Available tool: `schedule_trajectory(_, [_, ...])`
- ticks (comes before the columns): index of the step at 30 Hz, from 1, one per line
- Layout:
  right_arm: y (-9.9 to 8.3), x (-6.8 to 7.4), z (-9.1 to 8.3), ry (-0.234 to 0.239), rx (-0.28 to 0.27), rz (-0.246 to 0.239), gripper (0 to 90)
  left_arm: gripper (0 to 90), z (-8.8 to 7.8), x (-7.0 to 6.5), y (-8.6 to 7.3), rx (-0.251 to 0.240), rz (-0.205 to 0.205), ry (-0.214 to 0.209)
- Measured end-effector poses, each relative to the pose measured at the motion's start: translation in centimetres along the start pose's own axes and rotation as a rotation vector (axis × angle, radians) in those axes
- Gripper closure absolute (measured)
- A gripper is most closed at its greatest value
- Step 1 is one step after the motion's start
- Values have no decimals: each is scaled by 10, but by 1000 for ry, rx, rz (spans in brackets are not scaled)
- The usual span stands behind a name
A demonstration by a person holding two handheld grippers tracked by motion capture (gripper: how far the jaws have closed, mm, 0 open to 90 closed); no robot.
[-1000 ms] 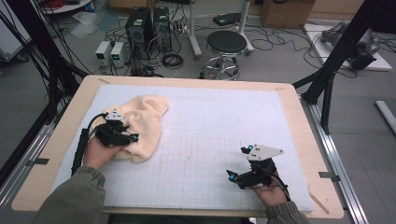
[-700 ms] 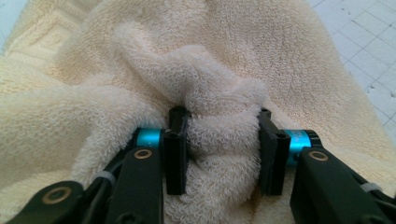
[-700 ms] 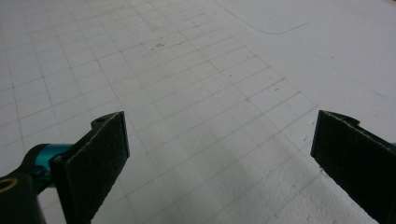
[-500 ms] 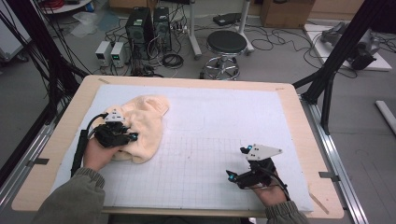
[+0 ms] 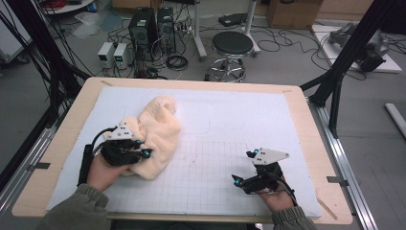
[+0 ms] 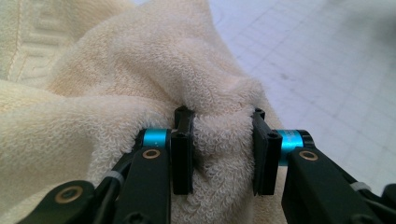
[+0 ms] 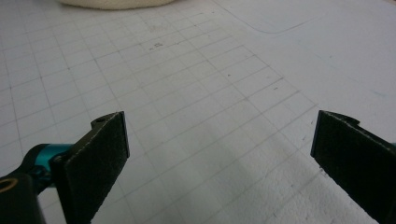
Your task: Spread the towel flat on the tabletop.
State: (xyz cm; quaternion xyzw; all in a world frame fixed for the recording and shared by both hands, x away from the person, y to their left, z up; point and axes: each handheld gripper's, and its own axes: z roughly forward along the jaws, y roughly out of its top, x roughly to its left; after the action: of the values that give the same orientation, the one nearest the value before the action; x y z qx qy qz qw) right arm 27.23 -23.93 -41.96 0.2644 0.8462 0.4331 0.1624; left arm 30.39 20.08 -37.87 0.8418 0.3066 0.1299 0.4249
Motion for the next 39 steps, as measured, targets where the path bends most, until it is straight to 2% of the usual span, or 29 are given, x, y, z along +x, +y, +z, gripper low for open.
schedule_trajectory(9, [1, 1, 0, 3, 0, -7, 35, 667, -6, -47, 24, -67, 72, -132])
schedule_trajectory(11, [1, 1, 0, 3, -2, -7, 35, 667, -4, -59, 28, -82, 78, -173])
schedule_trajectory(14, [1, 1, -1, 4, 0, -6, 35, 667, -2, -67, 28, -83, 85, -197])
schedule_trajectory(16, [1, 1, 0, 7, -2, -11, 35, 665, 2, -69, 23, -64, 90, -180])
schedule_trajectory(20, [5, 2, 3, 20, -5, -16, 35, 654, 9, -64, 4, -21, 62, -130])
schedule_trajectory(22, [9, 3, 7, 37, -10, -12, 35, 640, 11, -63, -7, -2, 51, -100])
schedule_trajectory(24, [17, 5, 17, 76, -20, -14, 51, 582, 10, -63, -11, 1, 51, -91])
schedule_trajectory(26, [21, 6, 22, 91, -22, -21, 61, 551, 6, -63, -11, -7, 42, -87])
schedule_trajectory(29, [34, 10, 41, 163, -12, -64, 187, 416, -3, -63, -3, -18, 61, -82])
schedule_trajectory(31, [42, 13, 55, 191, -7, -87, 222, 363, -9, -61, 1, -30, 78, -69])
schedule_trajectory(33, [50, 12, 69, 229, 1, -101, 275, 355, -18, -57, 5, -58, 76, -55])
schedule_trajectory(35, [55, 11, 82, 239, 8, -96, 288, 351, -23, -50, 8, -76, 78, -34])
schedule_trajectory(37, [58, 9, 91, 248, 2, -90, 319, 351, -22, -40, 9, -74, 85, -11])
schedule_trajectory(39, [61, 6, 101, 255, -5, -67, 332, 347, -15, -31, 8, -50, 91, 14])
